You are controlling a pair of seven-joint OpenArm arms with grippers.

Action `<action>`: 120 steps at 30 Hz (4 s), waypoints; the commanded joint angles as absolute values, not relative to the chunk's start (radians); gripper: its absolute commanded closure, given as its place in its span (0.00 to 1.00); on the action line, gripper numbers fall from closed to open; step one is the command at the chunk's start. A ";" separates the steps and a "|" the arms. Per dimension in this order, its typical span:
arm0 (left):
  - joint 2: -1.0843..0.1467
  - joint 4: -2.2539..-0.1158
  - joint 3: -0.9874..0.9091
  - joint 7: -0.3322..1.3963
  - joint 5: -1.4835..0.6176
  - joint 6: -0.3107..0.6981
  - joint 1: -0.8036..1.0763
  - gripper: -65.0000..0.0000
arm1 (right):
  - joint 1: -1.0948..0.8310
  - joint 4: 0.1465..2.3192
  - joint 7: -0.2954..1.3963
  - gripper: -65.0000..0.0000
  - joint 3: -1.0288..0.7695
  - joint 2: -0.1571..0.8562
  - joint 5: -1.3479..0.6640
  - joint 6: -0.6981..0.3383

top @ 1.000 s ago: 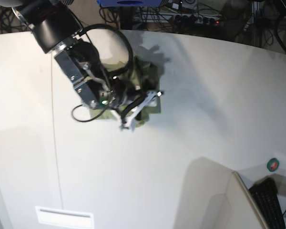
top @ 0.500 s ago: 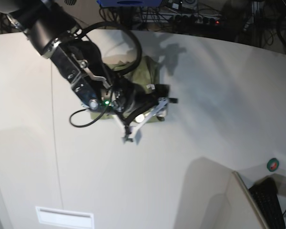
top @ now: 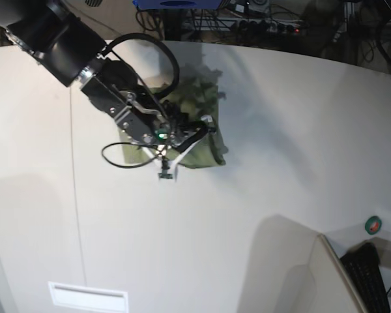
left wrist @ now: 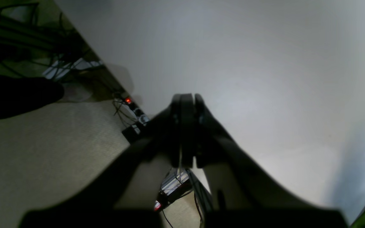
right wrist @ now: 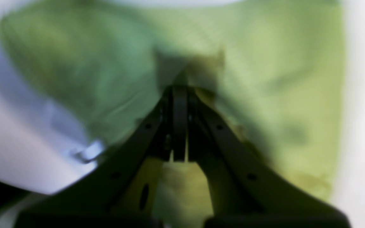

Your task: Layout the t-shirt on the table in an organized manner, then fold the t-shirt properly

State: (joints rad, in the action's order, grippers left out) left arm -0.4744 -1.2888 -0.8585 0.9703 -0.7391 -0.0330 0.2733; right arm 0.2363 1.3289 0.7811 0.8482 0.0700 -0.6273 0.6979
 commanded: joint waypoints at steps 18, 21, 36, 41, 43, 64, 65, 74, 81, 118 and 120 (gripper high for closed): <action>-0.395 -1.458 -0.591 0.958 -0.746 -0.031 0.259 1.00 | 0.234 1.669 0.960 1.00 0.834 0.108 -0.633 0.698; -0.326 -1.629 -0.446 0.963 -0.746 -0.031 0.266 1.00 | 0.179 1.774 1.007 1.00 0.684 0.196 -0.634 0.698; -0.122 -1.560 0.025 0.957 -0.737 -0.031 0.071 1.00 | 0.033 1.761 0.914 1.00 0.532 0.303 -0.634 0.698; -0.117 -1.372 0.048 0.892 -0.737 -0.031 0.025 1.00 | 0.035 1.638 0.826 1.00 0.579 0.252 -0.633 0.698; -0.143 -1.342 0.082 0.835 -0.737 -0.033 0.027 1.00 | 0.035 1.590 0.782 1.00 0.615 0.236 -0.633 0.698; -0.130 -1.747 -0.226 1.150 -0.905 -0.033 0.099 1.00 | -0.045 1.696 0.762 1.00 0.348 0.275 -0.634 0.698; -0.130 -1.735 -0.278 1.184 -0.947 -0.033 0.104 1.00 | -0.056 1.699 0.762 1.00 0.294 0.275 -0.634 0.698; -0.156 -1.472 -0.363 1.181 -1.081 -0.033 0.170 0.00 | -0.140 1.741 0.763 0.57 -0.054 0.199 -0.639 0.308; -0.131 -1.369 -0.331 1.168 -1.076 -0.033 0.145 0.00 | -0.142 1.733 0.869 0.24 -0.153 0.150 -0.639 0.016; -0.231 -1.030 0.168 1.138 -0.792 -0.038 -0.300 1.00 | -0.159 1.733 0.886 0.24 -0.403 0.137 -0.639 -0.087; -0.263 -1.030 0.355 1.138 -0.774 -0.038 -0.404 1.00 | -0.150 1.733 0.891 0.24 -0.432 0.137 -0.638 -0.082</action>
State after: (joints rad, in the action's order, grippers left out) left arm -0.2737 -1.0122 0.3653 1.1255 -0.7395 -0.0544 -0.3927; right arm -0.1631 1.7172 0.9081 -0.4240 0.1230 -0.6277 -0.0765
